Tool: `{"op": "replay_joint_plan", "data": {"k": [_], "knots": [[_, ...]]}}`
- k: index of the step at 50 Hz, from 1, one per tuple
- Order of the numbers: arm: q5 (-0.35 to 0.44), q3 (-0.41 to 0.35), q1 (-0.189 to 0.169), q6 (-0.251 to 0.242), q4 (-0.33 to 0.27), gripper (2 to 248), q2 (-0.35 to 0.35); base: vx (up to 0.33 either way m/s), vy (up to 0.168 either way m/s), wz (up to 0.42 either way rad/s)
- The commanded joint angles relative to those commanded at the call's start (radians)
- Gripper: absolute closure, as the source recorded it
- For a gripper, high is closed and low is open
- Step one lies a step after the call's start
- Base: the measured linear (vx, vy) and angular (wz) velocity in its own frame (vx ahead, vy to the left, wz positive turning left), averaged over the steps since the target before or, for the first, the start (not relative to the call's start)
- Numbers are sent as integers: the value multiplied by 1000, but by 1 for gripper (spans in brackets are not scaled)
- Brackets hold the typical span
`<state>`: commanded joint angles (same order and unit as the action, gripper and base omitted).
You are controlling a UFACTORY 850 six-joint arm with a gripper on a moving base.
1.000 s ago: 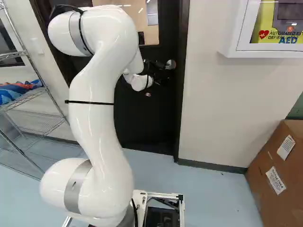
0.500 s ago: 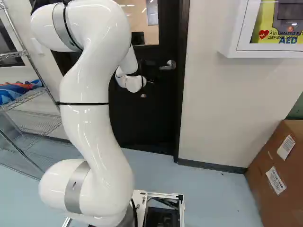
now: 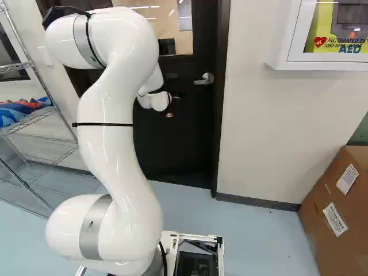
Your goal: Open the door and move inside
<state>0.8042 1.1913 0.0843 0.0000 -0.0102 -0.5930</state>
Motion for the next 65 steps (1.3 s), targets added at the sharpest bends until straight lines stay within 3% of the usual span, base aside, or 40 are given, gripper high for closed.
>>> {"op": "replay_joint_plan", "data": {"k": [35,57,65], "knots": [[0,238,41,0,0,3,-175,-2,-1,-1],[0,252,43,0,0,3,-186,0,0,0],[0,220,45,0,0,3,-163,0,0,0]]}}
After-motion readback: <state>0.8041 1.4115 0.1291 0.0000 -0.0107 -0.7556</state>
